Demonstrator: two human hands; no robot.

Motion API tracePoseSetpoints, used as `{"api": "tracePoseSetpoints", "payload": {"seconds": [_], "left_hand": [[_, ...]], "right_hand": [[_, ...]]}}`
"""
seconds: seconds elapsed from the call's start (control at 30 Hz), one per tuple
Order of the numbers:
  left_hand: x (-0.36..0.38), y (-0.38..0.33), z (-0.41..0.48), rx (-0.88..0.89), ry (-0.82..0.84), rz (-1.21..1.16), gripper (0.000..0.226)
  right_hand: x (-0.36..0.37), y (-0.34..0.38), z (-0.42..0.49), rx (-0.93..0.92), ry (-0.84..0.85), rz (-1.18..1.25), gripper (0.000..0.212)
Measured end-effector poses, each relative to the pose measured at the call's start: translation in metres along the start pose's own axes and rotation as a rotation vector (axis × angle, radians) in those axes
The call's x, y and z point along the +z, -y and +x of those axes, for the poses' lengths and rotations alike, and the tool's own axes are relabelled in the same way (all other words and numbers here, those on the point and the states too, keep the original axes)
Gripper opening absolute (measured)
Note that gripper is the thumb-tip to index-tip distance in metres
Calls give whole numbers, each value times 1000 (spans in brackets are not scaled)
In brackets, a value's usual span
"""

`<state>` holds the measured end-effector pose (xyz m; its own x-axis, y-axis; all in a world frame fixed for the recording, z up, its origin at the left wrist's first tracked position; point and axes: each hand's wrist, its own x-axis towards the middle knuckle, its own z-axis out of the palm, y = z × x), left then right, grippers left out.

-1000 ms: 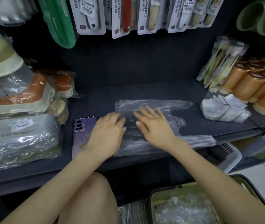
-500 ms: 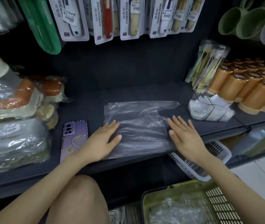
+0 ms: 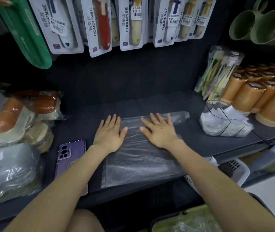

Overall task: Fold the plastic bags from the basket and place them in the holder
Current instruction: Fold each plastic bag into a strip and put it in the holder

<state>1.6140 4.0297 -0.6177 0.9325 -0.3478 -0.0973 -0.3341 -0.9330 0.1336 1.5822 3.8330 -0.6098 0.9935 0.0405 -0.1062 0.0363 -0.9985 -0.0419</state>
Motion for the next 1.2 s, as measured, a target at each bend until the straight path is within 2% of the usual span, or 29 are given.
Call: {"api": "tracePoseSetpoints", "payload": {"seconds": [0.13,0.2,0.27,0.3,0.4,0.5,0.57,0.63,0.7,0.77,0.83,0.9,0.97,1.07,1.13,1.2], "left_hand": [[0,1,-2,-2,6,-23,64],[-5,1,-7,2,-18,-57,63],[-12,-4,-19,36,-103,-70,63],[-16,-10,-29,70,-128,-71,65],[-13,-29,-68,184,-86,-70,78],[3,-31,-93,233,16,-22,102],[12,-27,-95,235,28,26,115],[13,-27,-94,232,36,38,105],[11,-28,-93,232,40,7,96],[7,-25,-94,219,35,-167,85],[2,-20,-97,163,-29,-530,62],[-4,-14,-106,134,-100,-843,42],[-7,-8,-116,154,-110,-989,34],[-11,-2,-127,150,-43,-1172,56],[-12,2,-126,45,-20,-1299,83],[-13,5,-124,-20,-40,-1375,99]], "right_hand": [[-9,-57,-21,172,30,-47,58],[-13,-54,-37,135,-57,-57,68],[-14,-28,-56,34,-162,-29,90],[-11,-12,-67,-25,-176,-24,93],[4,24,-91,-187,-233,20,79],[19,16,-106,-184,-101,52,97],[20,-7,-112,-109,-111,59,107],[16,-27,-122,-87,-171,78,99],[16,-37,-134,-204,-263,148,78],[18,-35,-143,-364,-337,152,65],[22,-30,-149,-478,-424,84,45],[21,-26,-153,-534,-558,88,23],[15,-23,-160,-507,-633,145,22],[-1,-17,-178,-325,-558,311,28],[-21,-15,-184,-155,-363,521,27],[-40,-17,-181,-89,-180,689,25]]}}
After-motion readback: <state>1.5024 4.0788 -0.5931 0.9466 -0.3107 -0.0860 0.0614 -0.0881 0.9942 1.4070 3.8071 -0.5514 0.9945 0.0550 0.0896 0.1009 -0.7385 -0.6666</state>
